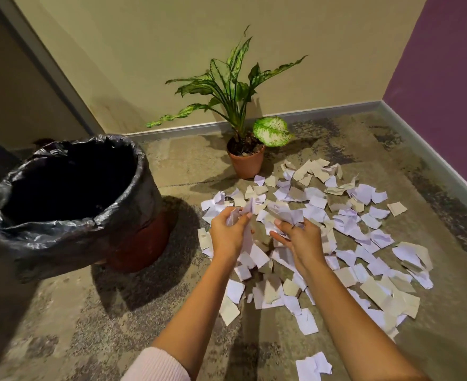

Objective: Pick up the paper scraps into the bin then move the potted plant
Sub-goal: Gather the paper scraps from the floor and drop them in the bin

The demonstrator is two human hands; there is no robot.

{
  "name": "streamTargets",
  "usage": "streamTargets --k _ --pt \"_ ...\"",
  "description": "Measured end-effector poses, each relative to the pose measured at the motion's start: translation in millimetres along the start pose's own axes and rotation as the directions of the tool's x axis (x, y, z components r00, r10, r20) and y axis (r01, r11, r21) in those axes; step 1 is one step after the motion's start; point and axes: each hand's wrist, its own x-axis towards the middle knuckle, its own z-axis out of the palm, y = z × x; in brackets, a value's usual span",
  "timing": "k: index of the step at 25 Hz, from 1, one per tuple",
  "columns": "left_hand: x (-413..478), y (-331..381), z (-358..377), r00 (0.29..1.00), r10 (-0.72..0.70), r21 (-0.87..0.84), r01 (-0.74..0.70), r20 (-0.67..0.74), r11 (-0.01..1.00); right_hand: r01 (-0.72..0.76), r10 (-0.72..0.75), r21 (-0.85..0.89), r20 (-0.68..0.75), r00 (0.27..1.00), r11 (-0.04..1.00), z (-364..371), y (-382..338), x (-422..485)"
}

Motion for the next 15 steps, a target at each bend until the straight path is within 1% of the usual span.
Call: streamTargets --k 5,7,9,12,15 --pt "27 92 -20 0.982 0.181 -0.102 -0.187 -0.06 0.977 0.114 -0.109 -0.023 0.138 0.984 0.993 80 -59 -3" --pt "39 122 -41 0.958 0.266 -0.122 -0.278 -0.108 0.953 0.185 -0.173 -0.035 0.221 0.96 0.982 117 -77 -12" --pt "49 145 -67 0.919 0.344 -0.098 -0.366 -0.191 0.925 0.243 -0.222 -0.036 0.296 0.929 0.969 154 -87 -22" --pt "53 166 -116 0.852 0.395 -0.072 -0.443 -0.342 0.893 0.285 -0.247 -0.046 0.382 0.891 0.957 206 -88 -41" --pt "57 171 -168 0.815 0.396 -0.061 -0.462 -0.424 0.885 0.321 -0.252 -0.07 0.472 0.845 0.944 251 -74 -61"
